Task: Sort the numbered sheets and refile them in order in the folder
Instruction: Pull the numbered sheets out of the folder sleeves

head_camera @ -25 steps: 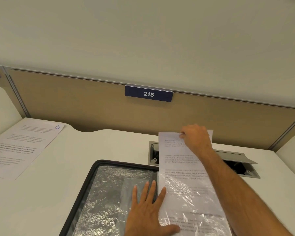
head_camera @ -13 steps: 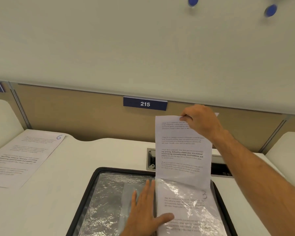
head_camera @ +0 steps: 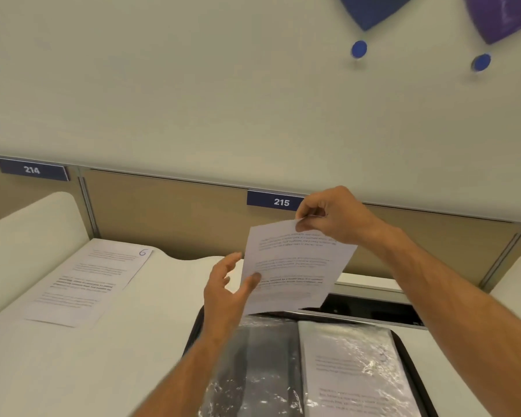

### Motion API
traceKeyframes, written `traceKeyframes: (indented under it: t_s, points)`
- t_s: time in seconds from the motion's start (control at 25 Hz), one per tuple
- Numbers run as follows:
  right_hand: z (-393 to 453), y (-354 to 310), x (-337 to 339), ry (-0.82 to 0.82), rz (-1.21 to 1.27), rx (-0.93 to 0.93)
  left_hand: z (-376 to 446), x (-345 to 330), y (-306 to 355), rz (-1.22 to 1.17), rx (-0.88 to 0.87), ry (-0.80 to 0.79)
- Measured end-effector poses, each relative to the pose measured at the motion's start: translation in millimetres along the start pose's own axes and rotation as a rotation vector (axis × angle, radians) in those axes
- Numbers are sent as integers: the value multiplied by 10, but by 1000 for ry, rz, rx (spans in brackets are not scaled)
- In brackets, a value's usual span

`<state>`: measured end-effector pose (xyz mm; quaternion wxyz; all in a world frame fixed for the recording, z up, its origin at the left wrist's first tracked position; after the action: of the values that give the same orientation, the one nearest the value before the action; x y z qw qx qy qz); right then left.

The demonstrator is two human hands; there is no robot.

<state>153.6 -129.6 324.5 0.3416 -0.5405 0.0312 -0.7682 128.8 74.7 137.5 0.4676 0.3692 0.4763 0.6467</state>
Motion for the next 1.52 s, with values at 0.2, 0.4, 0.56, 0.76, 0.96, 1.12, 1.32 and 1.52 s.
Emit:
traceKeyframes:
  t_s: [0.2,0.4,0.56,0.76,0.96,1.12,1.32,1.52]
  points:
    - [180,-419,-281,37,-6,2,109,622,11,-38,24,69]
    - [111,-274,-1037,303,349,-454,374,1403,-82,22,92,119]
    - [20,-373,-2293,24,923,-713,736,2137,-317,71,179,221]
    - [266,-808,-3386,-29,1027,-823,1188,3042,-642,330,257,324]
    - [565,-1158,-4269,-28,1069,-908,1635,3723,-1028,637,312,341]
    - [738,-1243,-4805,-75,976,-935,1937,3983,-1442,716,373,336]
    - [811,-1155,-5130,-126,915,-958,2205,4048,-1820,784,399,302]
    - [930,-1098,-5208,-158,828,-939,2345,4060,-2011,840,402,298]
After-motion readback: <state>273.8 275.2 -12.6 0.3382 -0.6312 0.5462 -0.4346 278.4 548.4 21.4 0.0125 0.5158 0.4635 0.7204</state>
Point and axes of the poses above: each hand's wrist, its own z-axis towards the middle knuckle, its own x-axis out of the back of the hand, y = z × x, the point moved 4 cm from there along z, towards the middle knuckle, and after that the axes turned 5 degrees about y, right-handed, at the moved point
